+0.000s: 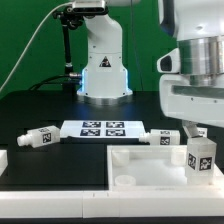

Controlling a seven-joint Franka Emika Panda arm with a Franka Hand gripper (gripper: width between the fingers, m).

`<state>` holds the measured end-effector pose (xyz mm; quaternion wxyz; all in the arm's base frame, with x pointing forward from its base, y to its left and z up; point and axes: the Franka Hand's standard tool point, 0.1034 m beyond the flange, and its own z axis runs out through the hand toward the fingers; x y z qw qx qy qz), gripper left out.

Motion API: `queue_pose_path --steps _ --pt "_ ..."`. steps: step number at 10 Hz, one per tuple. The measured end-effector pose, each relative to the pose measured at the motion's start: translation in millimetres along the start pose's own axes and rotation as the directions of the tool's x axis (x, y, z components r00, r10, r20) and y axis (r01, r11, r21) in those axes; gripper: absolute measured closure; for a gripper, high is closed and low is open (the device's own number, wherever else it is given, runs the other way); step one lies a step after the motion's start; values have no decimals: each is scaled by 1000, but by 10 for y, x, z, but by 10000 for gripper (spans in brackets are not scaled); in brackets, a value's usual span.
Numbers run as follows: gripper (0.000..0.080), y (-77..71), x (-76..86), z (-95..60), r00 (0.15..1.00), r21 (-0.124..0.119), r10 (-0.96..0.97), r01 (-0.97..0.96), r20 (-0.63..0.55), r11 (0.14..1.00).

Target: Assemble one leg

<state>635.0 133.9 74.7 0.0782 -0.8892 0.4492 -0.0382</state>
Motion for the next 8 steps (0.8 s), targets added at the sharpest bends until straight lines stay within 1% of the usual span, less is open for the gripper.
queue_pose_path --steps 1,4,5,6,8 --pt "155 -13 -36 -7 1000 -1 -18 18 -2 1000" --pt "150 6 -5 5 973 -4 -230 230 -3 973" --pt "150 35 50 1 908 -13 -419 419 -7 908" --pt "150 44 72 -3 845 -21 -534 534 -8 845" --pt "150 62 117 -8 666 -38 -746 745 -4 666"
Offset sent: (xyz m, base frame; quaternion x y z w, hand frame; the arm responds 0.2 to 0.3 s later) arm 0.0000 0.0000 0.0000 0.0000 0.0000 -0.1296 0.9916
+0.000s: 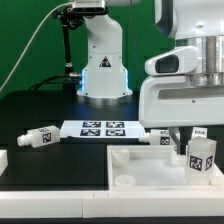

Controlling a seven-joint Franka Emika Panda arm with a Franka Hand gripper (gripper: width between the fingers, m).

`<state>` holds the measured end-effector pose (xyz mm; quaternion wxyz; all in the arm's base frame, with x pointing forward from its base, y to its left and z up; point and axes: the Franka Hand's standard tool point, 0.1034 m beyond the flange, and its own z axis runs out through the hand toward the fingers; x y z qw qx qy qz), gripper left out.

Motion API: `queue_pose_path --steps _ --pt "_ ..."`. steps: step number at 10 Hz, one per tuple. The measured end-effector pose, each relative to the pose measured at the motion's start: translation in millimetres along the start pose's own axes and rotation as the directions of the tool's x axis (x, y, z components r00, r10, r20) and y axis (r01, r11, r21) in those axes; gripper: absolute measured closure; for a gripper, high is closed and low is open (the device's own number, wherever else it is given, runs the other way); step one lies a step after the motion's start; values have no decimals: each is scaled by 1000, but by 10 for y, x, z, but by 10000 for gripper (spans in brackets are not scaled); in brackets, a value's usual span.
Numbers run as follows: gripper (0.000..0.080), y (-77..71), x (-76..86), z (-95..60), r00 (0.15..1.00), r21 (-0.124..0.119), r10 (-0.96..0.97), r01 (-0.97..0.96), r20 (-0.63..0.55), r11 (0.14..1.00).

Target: Assemble one leg

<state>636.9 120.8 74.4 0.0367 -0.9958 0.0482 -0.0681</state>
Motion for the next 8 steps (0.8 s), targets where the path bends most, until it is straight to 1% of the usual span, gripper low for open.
queue_pose_path --steps 2,3,4,5,6,7,8 --pt "150 87 40 -12 995 -6 -103 103 -7 995" --pt "150 96 38 -5 986 -11 -168 168 -5 986" --pt "150 98 38 -4 982 -11 -189 189 -5 982" --pt "150 107 40 -4 959 -17 -285 285 -3 959" --pt "150 92 36 -30 894 -32 -448 448 8 894" --pt "150 79 51 -65 848 -38 -530 530 8 847" --pt "150 87 47 -51 876 -38 -483 483 7 875"
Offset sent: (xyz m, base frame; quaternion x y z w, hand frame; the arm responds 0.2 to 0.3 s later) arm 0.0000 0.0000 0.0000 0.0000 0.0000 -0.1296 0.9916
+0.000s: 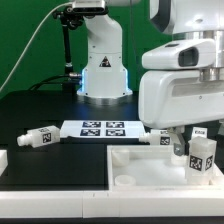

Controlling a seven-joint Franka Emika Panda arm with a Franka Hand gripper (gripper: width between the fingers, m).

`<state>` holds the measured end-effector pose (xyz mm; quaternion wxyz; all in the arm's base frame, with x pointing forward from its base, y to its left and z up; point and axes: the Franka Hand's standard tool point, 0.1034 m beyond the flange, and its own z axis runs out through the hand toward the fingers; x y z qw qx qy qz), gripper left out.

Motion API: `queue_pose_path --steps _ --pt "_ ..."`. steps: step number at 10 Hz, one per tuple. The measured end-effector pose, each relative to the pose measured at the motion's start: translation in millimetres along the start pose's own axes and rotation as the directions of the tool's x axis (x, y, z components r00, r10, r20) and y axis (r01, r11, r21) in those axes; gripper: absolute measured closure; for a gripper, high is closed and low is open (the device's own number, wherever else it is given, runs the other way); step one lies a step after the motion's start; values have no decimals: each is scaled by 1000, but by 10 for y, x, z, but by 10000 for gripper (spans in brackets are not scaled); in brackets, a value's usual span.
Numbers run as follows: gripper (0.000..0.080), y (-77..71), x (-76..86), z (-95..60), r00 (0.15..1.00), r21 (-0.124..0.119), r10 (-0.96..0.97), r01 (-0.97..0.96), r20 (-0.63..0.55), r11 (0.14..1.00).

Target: Assemble one leg

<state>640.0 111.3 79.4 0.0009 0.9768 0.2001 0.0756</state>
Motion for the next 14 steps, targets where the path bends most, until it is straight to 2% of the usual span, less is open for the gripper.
queue_pose_path --steps 1,2,3,4,6,7,9,12,13,14 --pt "249 1 -2 4 1000 -1 8 -8 1 1000" --pt "401 3 -2 4 1000 -1 8 -8 1 1000" --pt "401 -1 -3 6 999 1 38 -38 1 999" --pt "511 -2 -2 6 990 1 139 -139 1 990" --pt "511 -3 -3 8 969 1 246 -246 1 969" --pt "511 -11 6 13 933 1 359 -359 -5 933" --pt "511 15 23 21 801 -8 598 -599 -31 801" --pt "511 82 -11 18 429 12 903 -903 -10 429" --pt "511 89 -21 20 256 22 967 -967 8 256" --pt "511 84 -31 18 168 22 986 -986 15 168"
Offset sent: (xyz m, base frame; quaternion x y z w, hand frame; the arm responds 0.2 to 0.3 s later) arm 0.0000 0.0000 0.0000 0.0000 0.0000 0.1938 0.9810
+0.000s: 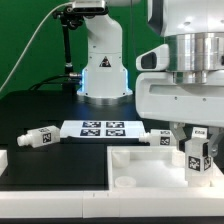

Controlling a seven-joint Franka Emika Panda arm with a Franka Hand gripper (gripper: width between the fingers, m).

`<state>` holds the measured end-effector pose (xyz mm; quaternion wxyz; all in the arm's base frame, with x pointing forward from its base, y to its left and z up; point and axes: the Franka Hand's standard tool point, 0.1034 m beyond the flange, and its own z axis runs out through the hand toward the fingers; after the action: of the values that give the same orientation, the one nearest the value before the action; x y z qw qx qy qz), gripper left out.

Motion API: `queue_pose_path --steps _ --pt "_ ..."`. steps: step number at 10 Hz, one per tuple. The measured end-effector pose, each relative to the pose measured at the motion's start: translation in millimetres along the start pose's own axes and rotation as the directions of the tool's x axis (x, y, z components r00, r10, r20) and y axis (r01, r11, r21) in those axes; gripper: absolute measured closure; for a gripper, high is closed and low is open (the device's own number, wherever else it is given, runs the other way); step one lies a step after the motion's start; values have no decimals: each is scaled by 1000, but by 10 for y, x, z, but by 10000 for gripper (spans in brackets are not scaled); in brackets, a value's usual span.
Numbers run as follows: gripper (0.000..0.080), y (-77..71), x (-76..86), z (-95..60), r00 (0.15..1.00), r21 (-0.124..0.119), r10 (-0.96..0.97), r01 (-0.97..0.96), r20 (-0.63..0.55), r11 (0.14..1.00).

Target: Assemble one leg

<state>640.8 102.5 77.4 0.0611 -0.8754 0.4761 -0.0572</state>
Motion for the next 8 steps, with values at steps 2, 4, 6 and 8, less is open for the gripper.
queue_pose_path --steps 2,4,6,8 --pt "511 11 -16 -3 985 -7 173 -172 7 985" --pt "511 15 -26 -7 962 -20 274 -273 22 962" --pt "511 15 -31 -2 951 -20 309 -309 22 951" --pt "237 -18 -62 -14 999 -23 45 -45 8 999"
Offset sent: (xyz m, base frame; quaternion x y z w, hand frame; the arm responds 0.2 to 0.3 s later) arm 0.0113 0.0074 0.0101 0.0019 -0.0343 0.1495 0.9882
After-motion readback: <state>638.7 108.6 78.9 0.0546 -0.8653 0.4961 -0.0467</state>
